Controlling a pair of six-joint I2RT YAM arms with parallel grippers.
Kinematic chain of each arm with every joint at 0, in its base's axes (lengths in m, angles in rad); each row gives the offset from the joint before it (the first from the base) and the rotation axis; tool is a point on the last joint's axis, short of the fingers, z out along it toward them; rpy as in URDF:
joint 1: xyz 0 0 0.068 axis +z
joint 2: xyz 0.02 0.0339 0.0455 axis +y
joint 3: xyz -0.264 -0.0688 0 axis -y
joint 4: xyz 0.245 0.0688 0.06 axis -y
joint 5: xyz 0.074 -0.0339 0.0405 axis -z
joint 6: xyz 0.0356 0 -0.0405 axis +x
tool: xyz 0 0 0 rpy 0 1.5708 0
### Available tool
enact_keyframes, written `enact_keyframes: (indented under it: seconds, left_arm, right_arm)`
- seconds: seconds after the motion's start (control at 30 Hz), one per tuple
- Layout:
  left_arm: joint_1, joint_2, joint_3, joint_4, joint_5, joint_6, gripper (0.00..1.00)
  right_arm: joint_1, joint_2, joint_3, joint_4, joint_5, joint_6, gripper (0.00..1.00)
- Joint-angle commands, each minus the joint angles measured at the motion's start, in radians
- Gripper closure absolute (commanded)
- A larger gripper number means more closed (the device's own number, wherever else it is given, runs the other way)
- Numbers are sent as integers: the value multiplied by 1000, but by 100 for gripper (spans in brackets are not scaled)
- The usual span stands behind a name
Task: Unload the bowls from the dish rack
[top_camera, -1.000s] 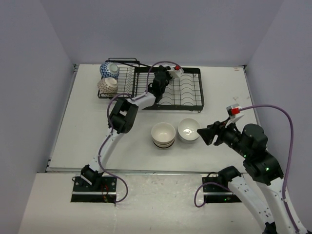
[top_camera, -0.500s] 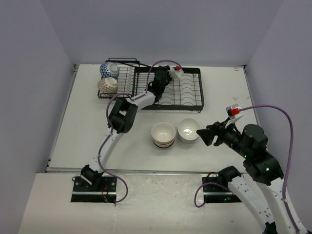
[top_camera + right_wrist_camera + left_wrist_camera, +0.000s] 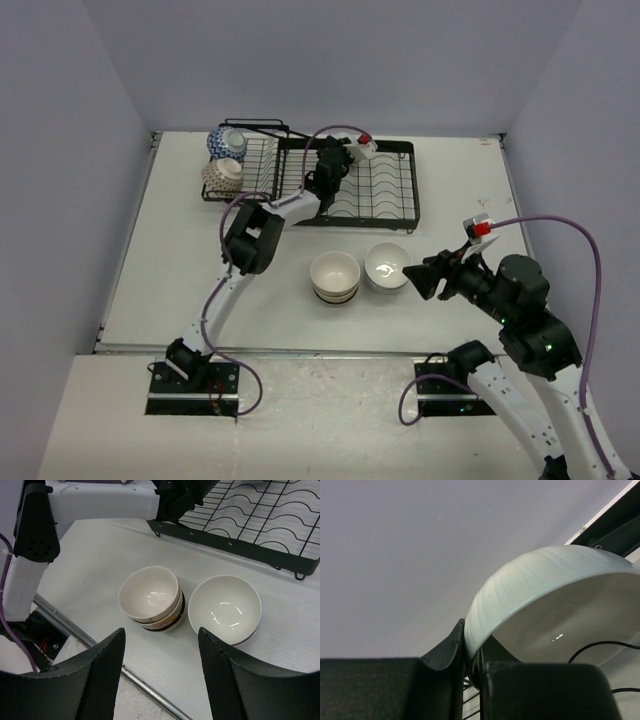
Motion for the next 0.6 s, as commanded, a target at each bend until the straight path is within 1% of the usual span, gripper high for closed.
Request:
enact_keyframes:
  seconds: [0.0,0.07,0.1,0.17,0.2,0.23,0.33,0.37,0.43,0.47,0.57]
  left_arm:
    - [-35,-9,-46,253,-40,-2,100]
    - [-41,-4,-91,324,-60,7,100]
    - [-41,-3,-111,396,-65,8,100]
    - [-44,3,-147,455,-74,14,100]
    - [-43,11,-161,530,-80,26,100]
    - [-44,16,-172,564,-82,32,100]
    - [-40,36,-212,673,-40,61,100]
    - [-37,39,-218,699,-7,73,100]
    - [-34,57,-197,684,10,70,100]
    - [-29,62,-178,658,4,66,100]
    - [-18,65,-137,652,-3,41,100]
  right_arm:
    - [4,-11,-5,40,-27,-18,39]
    - [4,-11,-8,38,-28,-18,39]
    - [6,-13,-8,41,-28,-18,39]
    - [6,-16,-10,41,-30,-18,39]
    - [6,-16,-10,43,-30,-18,39]
    - [6,-16,-11,43,-30,-18,39]
    - [4,-16,-11,43,-33,-18,39]
    - [4,-14,-11,44,-35,-18,39]
    - [6,-14,-13,44,-35,-18,39]
    - [7,-14,-13,43,-35,-18,39]
    - [7,-11,-14,44,-36,-18,39]
